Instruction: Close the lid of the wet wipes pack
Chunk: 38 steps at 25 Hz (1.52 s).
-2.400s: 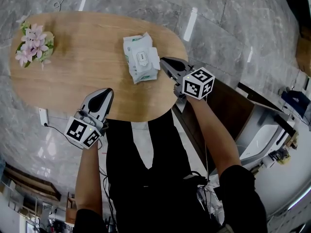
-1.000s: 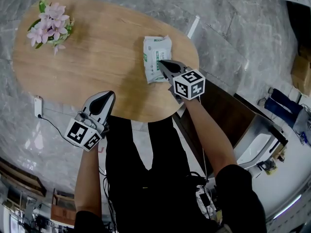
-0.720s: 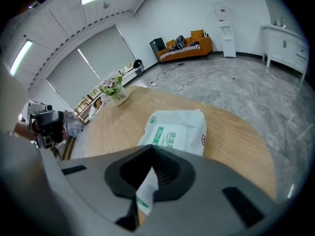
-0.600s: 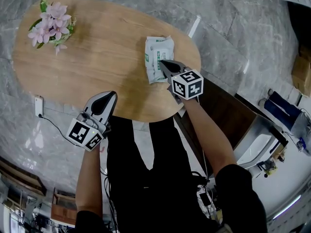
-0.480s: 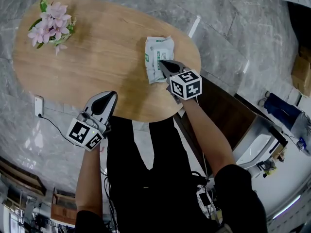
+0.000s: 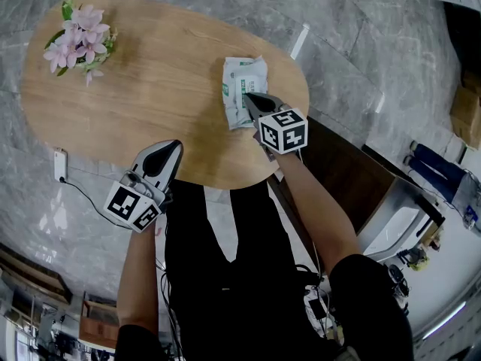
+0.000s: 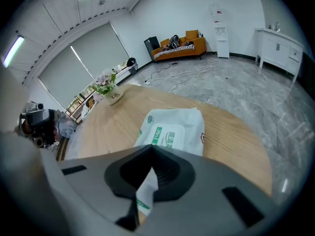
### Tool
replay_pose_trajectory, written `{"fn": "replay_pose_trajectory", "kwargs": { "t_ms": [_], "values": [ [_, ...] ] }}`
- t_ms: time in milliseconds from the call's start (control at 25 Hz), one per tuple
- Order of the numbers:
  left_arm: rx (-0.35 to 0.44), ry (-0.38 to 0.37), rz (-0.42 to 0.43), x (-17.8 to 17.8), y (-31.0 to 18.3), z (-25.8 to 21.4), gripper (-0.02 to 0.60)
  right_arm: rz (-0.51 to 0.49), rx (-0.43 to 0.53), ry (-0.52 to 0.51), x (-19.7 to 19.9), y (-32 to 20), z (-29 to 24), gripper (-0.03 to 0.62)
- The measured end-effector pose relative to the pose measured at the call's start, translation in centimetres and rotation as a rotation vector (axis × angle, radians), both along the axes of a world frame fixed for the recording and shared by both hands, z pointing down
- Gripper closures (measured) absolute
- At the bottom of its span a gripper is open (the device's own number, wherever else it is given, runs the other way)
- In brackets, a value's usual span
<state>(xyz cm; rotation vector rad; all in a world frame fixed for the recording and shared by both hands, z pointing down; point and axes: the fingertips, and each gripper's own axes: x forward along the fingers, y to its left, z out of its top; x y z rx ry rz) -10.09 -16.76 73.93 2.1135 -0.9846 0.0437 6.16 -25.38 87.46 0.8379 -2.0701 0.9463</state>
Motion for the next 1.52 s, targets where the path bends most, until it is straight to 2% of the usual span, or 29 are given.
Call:
{"fn": "replay_pose_trajectory", "kwargs": {
  "t_ms": [160, 320, 440, 600, 800, 1080, 1240, 1520],
  "values": [
    [0.014, -0.003, 0.007, 0.3, -0.3, -0.8, 0.565, 0.014, 0.006, -0.05, -0.1, 0.2, -0.9, 0.584],
    [0.039, -0.008, 0.01, 0.7, -1.1, -2.3, 0.565, 0.013, 0.064, -0.084, -0.1, -0.3, -3.8, 0.583],
    [0.06, -0.009, 0.014, 1.6, -1.5, -4.6, 0.565, 0.031, 0.102, -0.125, 0.4, -0.7, -7.4, 0.583],
    [0.098, 0.008, 0.029, 3.0, -2.5, -8.8, 0.565, 0.021, 0.182, -0.218, 0.3, -1.2, -14.6, 0.583],
    [0.189, -0.008, 0.05, 4.7, -4.0, -15.9, 0.565, 0.023, 0.314, -0.339, 0.5, -2.3, -26.0, 0.583],
    [0.35, -0.005, 0.094, 7.1, -5.5, -28.5, 0.565, -0.005, 0.522, -0.479, 0.9, -2.4, -43.0, 0.583],
    [0.453, -0.021, 0.118, 8.2, -5.4, -35.6, 0.566, -0.041, 0.638, -0.534, 1.0, -0.4, -50.7, 0.583],
    [0.589, -0.045, 0.142, 10.1, -3.5, -46.6, 0.566, -0.117, 0.846, -0.577, 3.7, 3.2, -61.5, 0.583]
  ]
}}
